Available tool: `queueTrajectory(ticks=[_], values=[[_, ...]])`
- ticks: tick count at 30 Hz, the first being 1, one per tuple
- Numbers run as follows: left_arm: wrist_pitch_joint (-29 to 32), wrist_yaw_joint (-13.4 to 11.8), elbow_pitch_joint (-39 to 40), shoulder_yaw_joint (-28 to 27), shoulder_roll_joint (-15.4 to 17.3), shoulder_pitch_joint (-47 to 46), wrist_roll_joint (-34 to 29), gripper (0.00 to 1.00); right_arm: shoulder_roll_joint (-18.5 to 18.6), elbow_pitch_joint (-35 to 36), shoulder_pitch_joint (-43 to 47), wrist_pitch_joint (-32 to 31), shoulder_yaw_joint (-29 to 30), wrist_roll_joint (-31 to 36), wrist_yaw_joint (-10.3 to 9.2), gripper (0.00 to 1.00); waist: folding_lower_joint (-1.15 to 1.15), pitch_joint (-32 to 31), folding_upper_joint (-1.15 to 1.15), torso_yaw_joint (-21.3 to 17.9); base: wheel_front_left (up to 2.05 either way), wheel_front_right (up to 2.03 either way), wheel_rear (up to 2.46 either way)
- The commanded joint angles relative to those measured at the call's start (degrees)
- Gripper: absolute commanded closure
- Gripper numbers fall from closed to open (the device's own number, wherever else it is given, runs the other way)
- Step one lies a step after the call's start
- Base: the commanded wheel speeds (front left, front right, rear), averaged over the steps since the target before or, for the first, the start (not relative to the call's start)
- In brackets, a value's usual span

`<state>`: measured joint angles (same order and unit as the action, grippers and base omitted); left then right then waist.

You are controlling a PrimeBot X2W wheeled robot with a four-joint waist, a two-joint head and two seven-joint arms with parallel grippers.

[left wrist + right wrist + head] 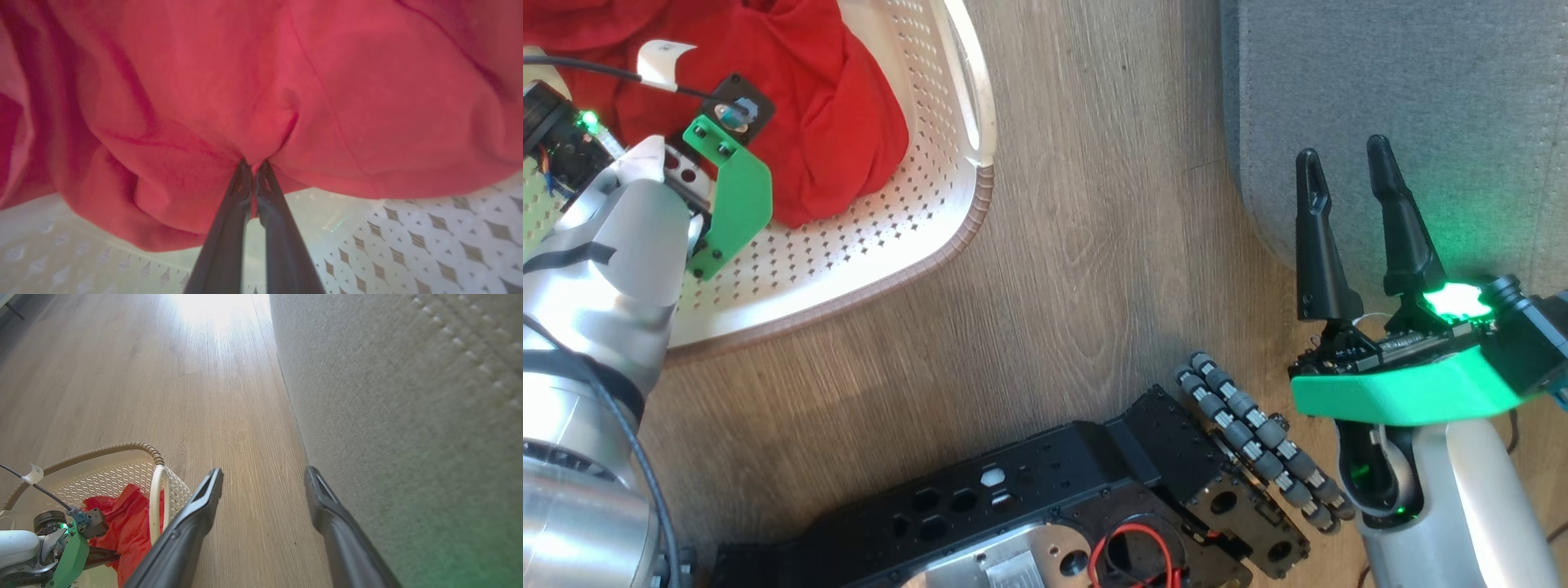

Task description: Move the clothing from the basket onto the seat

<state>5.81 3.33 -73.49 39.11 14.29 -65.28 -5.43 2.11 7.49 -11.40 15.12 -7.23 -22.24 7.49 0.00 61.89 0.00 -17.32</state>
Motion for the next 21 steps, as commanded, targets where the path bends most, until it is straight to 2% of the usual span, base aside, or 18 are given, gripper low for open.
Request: queueTrajectory(ticks=[1, 9, 15, 21], values=[[-0.2, -0.3, -0.5, -0.3, 1.4, 1.7, 0.3, 1.00, 0.8, 1.2, 1.7, -0.1, -0.7, 0.2, 0.00, 0.00, 0.00, -0.1, 0.00, 0.0, 0.00, 0.00, 0.00], [-3.9, -1.7, -0.5, -1.1, 1.3, 1.5, 2.3, 1.00, 0.8, 0.9, -1.3, -0.1, -0.8, -0.2, 0.00, 0.00, 0.00, -1.5, 0.00, -0.3, 0.00, 0.00, 0.00], [-7.5, -3.6, -0.5, -4.2, 1.7, 2.6, 6.2, 1.00, 0.8, -0.4, -4.5, -0.1, -1.2, -0.8, 0.00, 0.00, 0.00, -4.0, 0.00, -0.9, 0.00, 0.00, 0.00], [-14.5, -4.3, -0.5, -7.4, 0.8, 4.8, 10.5, 1.00, 0.8, -2.6, -7.9, -0.1, -1.2, -0.4, 0.00, 0.00, 0.00, -8.7, 0.00, -0.5, 0.00, 0.00, 0.00]])
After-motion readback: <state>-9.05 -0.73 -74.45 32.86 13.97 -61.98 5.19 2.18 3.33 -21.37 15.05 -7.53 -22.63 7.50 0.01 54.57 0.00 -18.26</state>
